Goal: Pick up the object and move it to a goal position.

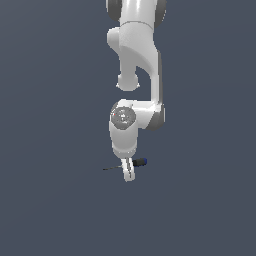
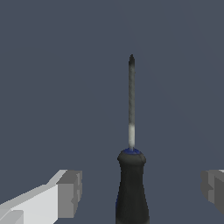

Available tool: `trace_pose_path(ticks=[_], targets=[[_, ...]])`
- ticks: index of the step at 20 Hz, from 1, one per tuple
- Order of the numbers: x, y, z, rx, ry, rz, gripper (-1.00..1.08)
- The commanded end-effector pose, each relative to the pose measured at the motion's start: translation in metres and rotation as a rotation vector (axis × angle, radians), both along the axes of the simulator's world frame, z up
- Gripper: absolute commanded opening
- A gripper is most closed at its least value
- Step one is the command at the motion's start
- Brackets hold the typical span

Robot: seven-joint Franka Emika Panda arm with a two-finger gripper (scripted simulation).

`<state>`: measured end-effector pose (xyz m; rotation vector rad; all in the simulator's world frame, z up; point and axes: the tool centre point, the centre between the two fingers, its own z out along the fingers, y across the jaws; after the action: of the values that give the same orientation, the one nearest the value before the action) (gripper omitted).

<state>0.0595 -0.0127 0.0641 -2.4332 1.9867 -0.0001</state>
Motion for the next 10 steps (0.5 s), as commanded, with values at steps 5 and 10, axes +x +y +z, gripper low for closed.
trace_pose_path(ticks=[5,10], targets=[[-0.001,0.000,-0.024,0.000,0.001,-0.003,1.00],[-0.001,0.000,-0.046,0.000,0.000,-0.005,1.00]])
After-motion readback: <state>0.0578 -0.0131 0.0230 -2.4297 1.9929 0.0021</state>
